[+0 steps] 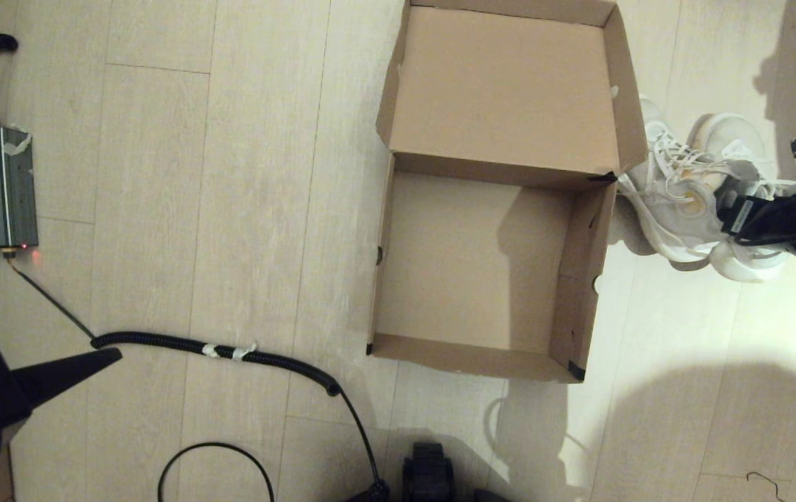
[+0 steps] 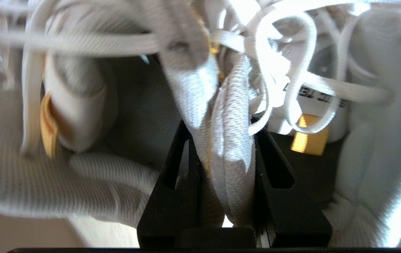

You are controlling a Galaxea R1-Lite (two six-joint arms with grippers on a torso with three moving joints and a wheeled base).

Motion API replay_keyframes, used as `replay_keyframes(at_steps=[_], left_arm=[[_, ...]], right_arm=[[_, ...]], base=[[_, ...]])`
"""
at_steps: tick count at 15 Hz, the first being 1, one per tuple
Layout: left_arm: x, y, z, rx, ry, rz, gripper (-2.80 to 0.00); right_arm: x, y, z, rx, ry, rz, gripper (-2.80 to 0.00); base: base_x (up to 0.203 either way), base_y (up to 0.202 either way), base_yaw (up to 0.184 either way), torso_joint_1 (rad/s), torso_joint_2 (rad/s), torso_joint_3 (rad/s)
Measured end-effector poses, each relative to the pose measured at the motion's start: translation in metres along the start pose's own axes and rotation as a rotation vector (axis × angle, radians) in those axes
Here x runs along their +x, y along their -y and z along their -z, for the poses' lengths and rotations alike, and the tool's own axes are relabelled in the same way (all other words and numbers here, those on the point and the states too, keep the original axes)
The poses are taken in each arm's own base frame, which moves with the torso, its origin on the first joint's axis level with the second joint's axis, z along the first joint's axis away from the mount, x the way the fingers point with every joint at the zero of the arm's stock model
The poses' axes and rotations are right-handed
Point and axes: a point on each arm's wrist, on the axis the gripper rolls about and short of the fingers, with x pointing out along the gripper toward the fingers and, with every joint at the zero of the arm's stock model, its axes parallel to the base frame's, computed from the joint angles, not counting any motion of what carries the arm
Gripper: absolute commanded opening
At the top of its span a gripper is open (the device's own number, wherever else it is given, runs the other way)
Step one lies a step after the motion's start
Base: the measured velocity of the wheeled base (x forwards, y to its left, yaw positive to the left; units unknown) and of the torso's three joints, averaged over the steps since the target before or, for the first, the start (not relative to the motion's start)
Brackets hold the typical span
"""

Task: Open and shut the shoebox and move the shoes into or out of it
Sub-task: Put the shoes out of the shoe box, then put the shoes into the shoe box

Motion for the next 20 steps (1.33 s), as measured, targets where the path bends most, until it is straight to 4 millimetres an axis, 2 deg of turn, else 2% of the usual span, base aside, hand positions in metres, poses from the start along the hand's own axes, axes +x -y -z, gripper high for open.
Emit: replay_keyframes(at_steps=[3,4,7,9,13,16,17,19,20], left_arm=[[0.000,0.000,-0.001,0.000,0.000,-0.001,-2.80],[0.001,0.000,-0.001,-0.001,-0.001,-0.002,-2.80],[0.001,-0.001,-0.001,-0.002,-0.004,-0.003,-2.80],[0.000,0.000,0.000,-0.002,-0.004,-0.003,-2.80],[-0.005,0.000,0.003,0.002,0.012,-0.012,-2.80],[-0.011,0.002,0.005,0.011,0.031,-0.005,-2.80],[-0.012,0.003,0.004,0.016,0.038,-0.002,-2.80],[-0.011,0.006,-0.001,0.037,0.043,0.009,-2.80],[-0.007,0.007,-0.006,0.052,0.039,0.015,-2.80]], right_arm=[[0.017,0.003,0.007,-0.007,0.057,0.052,-2.80],[0.020,0.004,0.011,-0.005,0.049,0.070,0.00],[0.021,0.006,0.017,-0.005,0.028,0.077,0.00],[0.015,0.005,0.014,-0.008,0.031,0.076,0.00],[-0.006,0.003,0.008,-0.009,0.032,0.076,0.00],[-0.026,0.000,-0.005,-0.010,0.066,0.071,0.00],[-0.035,-0.002,-0.011,-0.012,0.073,0.069,-2.80],[-0.054,-0.009,-0.021,-0.035,0.075,0.045,-2.80],[-0.063,-0.019,-0.024,-0.047,0.073,0.004,-2.80]], base=[[0.000,0.000,0.000,0.000,0.00,0.000],[0.000,0.000,0.000,0.000,0.00,0.000],[0.000,0.000,0.000,0.000,0.00,0.000],[0.000,0.000,0.000,0.000,0.00,0.000],[0.000,0.000,0.000,0.000,0.00,0.000],[0.000,0.000,0.000,0.000,0.00,0.000],[0.000,0.000,0.000,0.000,0.00,0.000],[0.000,0.000,0.000,0.000,0.00,0.000],[0.000,0.000,0.000,0.000,0.00,0.000]])
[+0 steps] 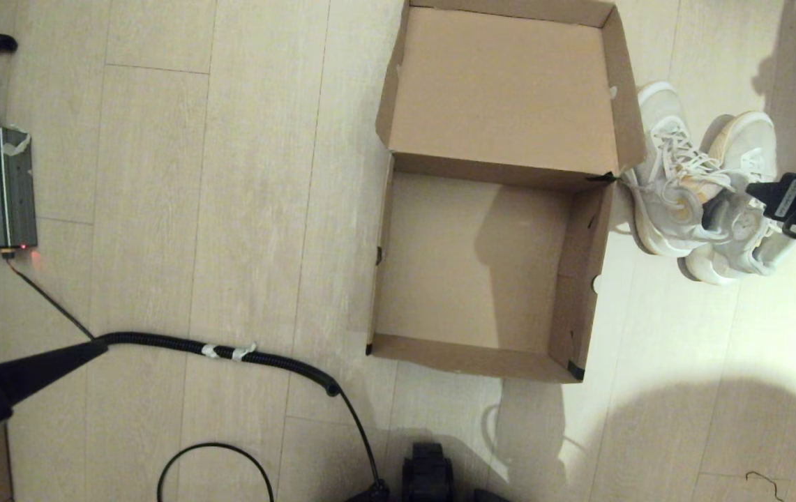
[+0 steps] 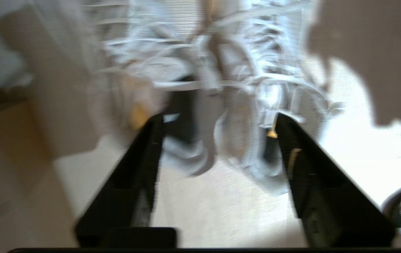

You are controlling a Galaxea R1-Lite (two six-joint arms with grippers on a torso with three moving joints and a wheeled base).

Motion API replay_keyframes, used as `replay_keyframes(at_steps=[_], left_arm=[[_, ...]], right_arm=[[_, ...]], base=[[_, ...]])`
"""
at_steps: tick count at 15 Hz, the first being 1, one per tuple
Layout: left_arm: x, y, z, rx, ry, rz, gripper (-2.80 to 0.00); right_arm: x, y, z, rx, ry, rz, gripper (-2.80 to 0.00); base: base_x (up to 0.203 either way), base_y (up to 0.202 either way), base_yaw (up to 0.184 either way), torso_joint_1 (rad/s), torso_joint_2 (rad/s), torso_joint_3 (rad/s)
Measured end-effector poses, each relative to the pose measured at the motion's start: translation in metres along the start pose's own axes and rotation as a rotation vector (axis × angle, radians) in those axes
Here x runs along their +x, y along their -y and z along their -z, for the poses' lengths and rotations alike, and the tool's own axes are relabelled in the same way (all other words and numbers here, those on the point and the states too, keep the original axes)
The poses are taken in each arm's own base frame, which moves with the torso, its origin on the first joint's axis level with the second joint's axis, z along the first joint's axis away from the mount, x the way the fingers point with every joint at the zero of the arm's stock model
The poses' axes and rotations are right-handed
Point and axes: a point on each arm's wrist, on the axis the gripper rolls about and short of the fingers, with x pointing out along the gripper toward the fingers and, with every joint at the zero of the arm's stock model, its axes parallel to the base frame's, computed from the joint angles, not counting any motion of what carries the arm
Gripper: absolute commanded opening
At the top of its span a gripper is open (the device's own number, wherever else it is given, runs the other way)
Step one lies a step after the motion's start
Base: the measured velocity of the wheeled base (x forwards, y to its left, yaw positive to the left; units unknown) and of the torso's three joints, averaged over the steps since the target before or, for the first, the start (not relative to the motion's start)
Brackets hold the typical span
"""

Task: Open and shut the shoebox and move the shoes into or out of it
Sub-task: Put the shoes into the shoe box

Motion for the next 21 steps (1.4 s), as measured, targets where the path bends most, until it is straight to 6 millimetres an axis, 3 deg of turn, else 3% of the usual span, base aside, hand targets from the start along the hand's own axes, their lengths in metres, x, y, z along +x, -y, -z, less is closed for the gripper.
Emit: replay_keyframes(at_steps=[3,5,10,12,16,19,21], left_arm=[[0.018,0.008,-0.027,0.061,-0.016,0.065,-2.80],[0.038,0.012,-0.043,0.071,-0.047,0.117,-2.80],[0.122,0.021,-0.080,0.096,-0.142,0.309,-2.80],[0.161,0.028,-0.084,0.121,-0.155,0.383,-2.80],[0.233,0.035,-0.075,0.164,-0.141,0.471,-2.80],[0.277,0.046,-0.077,0.202,-0.045,0.498,-2.80],[0.295,0.051,-0.081,0.223,0.009,0.523,-2.80]], right_arm=[[-0.015,-0.029,-0.008,-0.001,0.005,-0.214,-2.80],[-0.012,-0.037,-0.011,0.056,-0.016,-0.338,-2.80],[0.013,-0.042,-0.006,0.050,-0.090,-0.538,-2.80],[0.024,-0.040,0.001,0.037,-0.128,-0.664,-2.80],[0.054,-0.037,0.021,0.034,-0.102,-0.684,-2.80],[0.066,-0.036,0.027,0.052,-0.058,-0.673,-2.80],[0.070,-0.039,0.024,0.086,-0.017,-0.673,-2.80]], base=[[0.000,0.000,0.000,0.000,0.00,0.000],[0.000,0.000,0.000,0.000,0.00,0.000],[0.000,0.000,0.000,0.000,0.00,0.000],[0.000,0.000,0.000,0.000,0.00,0.000],[0.000,0.000,0.000,0.000,0.00,0.000],[0.000,0.000,0.000,0.000,0.00,0.000],[0.000,0.000,0.000,0.000,0.00,0.000]])
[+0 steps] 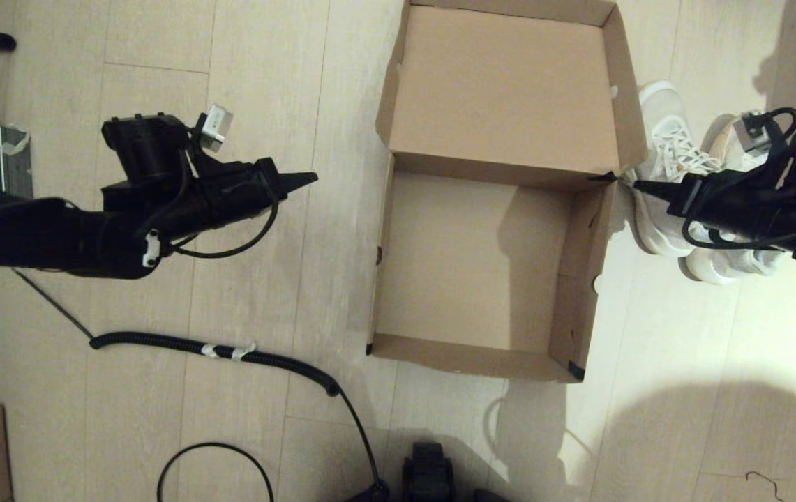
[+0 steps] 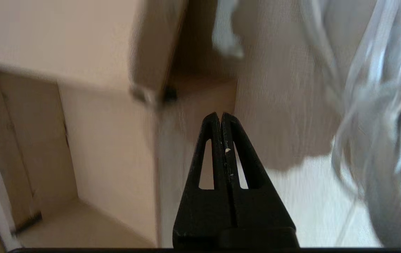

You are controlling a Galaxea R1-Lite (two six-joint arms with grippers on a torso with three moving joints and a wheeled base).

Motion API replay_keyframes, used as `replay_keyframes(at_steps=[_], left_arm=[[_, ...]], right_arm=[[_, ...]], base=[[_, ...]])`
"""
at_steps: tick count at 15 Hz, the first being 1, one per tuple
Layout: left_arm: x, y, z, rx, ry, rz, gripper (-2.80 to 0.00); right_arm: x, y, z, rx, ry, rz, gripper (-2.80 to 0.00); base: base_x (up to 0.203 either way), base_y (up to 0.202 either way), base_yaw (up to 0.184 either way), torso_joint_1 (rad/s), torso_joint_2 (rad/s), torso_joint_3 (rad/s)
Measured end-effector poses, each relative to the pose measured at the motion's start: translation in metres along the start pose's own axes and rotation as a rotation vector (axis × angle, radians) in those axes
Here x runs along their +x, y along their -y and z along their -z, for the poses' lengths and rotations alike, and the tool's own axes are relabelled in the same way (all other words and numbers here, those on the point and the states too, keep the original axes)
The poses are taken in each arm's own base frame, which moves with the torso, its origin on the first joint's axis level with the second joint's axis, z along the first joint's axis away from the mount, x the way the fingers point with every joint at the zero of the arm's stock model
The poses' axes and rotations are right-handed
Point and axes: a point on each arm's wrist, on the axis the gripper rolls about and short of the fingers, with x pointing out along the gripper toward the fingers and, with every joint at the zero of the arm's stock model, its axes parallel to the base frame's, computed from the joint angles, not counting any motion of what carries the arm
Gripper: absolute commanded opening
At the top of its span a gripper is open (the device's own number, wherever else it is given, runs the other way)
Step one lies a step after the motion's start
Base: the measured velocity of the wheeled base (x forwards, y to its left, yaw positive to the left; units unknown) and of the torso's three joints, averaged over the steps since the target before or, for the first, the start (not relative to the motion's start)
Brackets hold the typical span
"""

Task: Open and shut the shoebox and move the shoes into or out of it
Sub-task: Put the shoes into the shoe box

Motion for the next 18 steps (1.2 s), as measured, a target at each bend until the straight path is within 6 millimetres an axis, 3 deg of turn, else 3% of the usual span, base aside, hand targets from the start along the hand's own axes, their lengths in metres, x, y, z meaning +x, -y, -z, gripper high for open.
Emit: replay_keyframes(at_steps=[2,11,18], left_arm=[[0.013,0.000,-0.004,0.005,0.024,0.019,-2.80],[0.077,0.021,0.002,0.021,0.122,0.064,-2.80],[0.091,0.008,0.008,0.030,0.141,0.068,-2.80]], right_arm=[[0.006,-0.008,-0.003,0.012,0.055,-0.003,-2.80],[0.039,-0.033,0.020,0.008,0.090,0.005,-2.80],[0.044,-0.048,0.043,0.019,0.020,-0.034,-2.80]], base=[[0.000,0.000,0.000,0.000,0.00,0.000],[0.000,0.000,0.000,0.000,0.00,0.000],[0.000,0.000,0.000,0.000,0.00,0.000]])
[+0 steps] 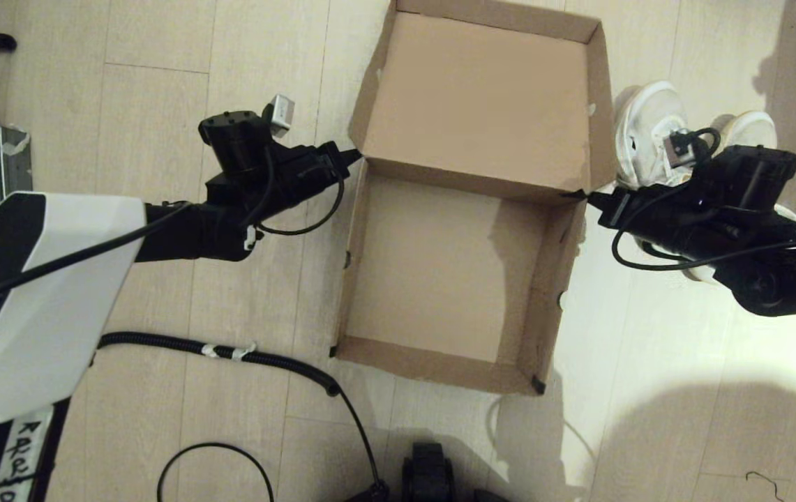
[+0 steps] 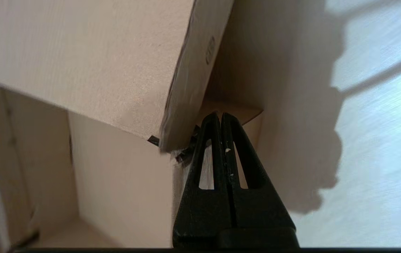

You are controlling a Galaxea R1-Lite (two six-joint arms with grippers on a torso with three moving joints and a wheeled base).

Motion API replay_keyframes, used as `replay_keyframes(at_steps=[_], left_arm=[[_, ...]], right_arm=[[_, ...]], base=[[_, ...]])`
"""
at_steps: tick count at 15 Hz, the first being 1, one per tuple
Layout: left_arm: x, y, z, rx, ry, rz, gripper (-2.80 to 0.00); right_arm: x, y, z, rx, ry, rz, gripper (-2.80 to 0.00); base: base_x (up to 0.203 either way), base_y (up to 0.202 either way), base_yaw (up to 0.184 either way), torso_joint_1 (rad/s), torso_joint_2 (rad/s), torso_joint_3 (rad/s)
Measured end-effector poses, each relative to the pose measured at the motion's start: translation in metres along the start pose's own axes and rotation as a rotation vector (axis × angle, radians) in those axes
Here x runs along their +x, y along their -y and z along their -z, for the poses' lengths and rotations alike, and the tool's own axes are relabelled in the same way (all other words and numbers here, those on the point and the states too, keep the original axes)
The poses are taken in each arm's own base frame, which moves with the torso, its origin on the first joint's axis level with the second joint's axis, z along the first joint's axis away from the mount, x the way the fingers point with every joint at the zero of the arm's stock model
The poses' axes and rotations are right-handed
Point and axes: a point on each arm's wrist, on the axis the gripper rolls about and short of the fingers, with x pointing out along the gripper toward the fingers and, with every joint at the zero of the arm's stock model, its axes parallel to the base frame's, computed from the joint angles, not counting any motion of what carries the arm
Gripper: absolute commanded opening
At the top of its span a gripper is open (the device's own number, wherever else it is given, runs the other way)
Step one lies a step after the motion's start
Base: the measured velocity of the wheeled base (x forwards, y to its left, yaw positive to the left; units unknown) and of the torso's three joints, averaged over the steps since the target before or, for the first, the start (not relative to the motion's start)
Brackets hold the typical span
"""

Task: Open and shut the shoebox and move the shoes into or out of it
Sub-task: Put the shoes into the shoe box

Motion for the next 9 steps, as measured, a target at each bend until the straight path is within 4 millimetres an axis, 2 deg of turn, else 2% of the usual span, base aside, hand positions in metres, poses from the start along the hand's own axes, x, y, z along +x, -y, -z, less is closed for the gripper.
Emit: replay_keyframes(at_steps=[5,9], left_arm=[[0.000,-0.004,0.004,-0.004,-0.006,-0.011,-2.80],[-0.009,-0.004,0.021,-0.011,-0.079,-0.040,-2.80]], right_arm=[[-0.001,-0.005,0.008,-0.024,-0.031,-0.004,-2.80],[-0.002,-0.003,0.006,-0.032,-0.032,0.006,-2.80]], base=[[0.000,0.000,0.000,0.000,0.00,0.000],[0.000,0.000,0.000,0.000,0.00,0.000]])
